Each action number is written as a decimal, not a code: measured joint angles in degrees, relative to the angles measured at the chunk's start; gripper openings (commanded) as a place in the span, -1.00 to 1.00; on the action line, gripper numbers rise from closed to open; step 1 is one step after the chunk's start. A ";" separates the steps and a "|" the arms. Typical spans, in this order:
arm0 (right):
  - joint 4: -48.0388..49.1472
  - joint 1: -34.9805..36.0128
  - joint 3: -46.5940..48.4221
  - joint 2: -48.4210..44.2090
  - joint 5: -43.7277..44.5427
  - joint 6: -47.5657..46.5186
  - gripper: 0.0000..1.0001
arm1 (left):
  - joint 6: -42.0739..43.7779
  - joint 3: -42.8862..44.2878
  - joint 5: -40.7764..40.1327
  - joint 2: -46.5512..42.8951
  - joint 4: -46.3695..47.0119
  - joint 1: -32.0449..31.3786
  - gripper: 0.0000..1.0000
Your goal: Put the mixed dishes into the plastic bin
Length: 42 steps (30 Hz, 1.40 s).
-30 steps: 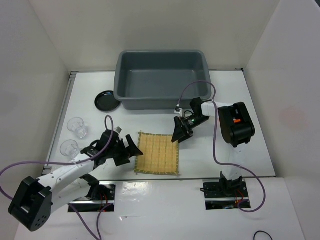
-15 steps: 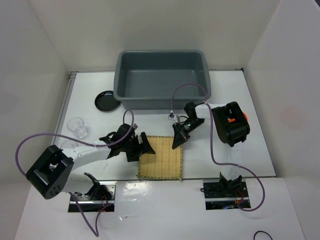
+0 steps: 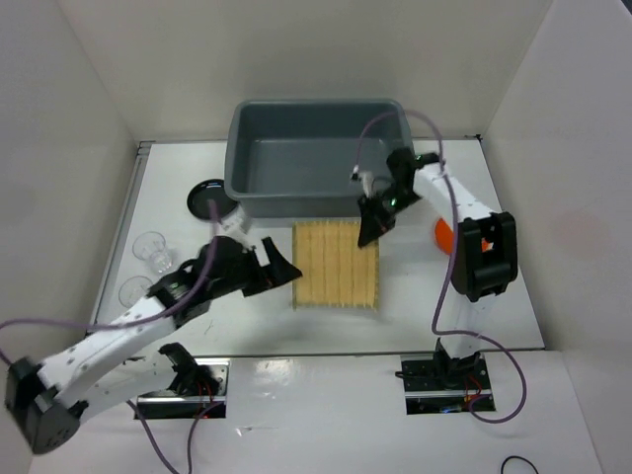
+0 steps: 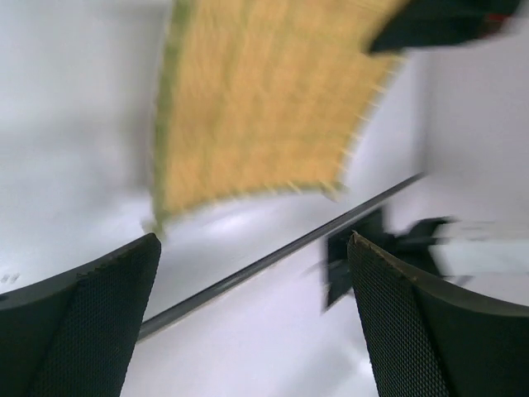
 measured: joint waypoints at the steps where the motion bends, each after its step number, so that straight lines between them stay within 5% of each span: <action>1: -1.40 -1.44 5.57 0.00 0.66 -0.57 -1.00 | -0.09 0.83 -1.88 -5.44 -0.98 0.07 1.00; 7: -4.55 -5.95 44.72 2.97 4.37 -0.74 -1.00 | -3.15 -1.86 -9.05 -34.95 -6.03 1.25 1.00; 13: -3.61 -6.93 90.47 22.75 3.69 8.09 -1.00 | -7.91 -7.76 -10.91 -46.18 -18.10 1.38 1.00; 23: 1.27 -8.57 89.90 42.60 11.63 15.56 -1.00 | -10.05 -7.10 -13.49 -48.57 -24.92 1.79 1.00; 33: 2.03 -11.28 90.40 48.13 17.42 15.06 -1.00 | -11.13 -7.08 -13.51 -46.34 -25.35 1.79 1.00; 35: 2.86 -11.28 92.17 49.22 18.38 14.29 -0.73 | -11.28 -7.08 -13.49 -46.03 -25.42 1.79 1.00; 42: 5.90 -11.26 94.73 51.45 21.92 13.68 -0.50 | -12.72 -7.08 -13.49 -45.46 -25.62 1.79 1.00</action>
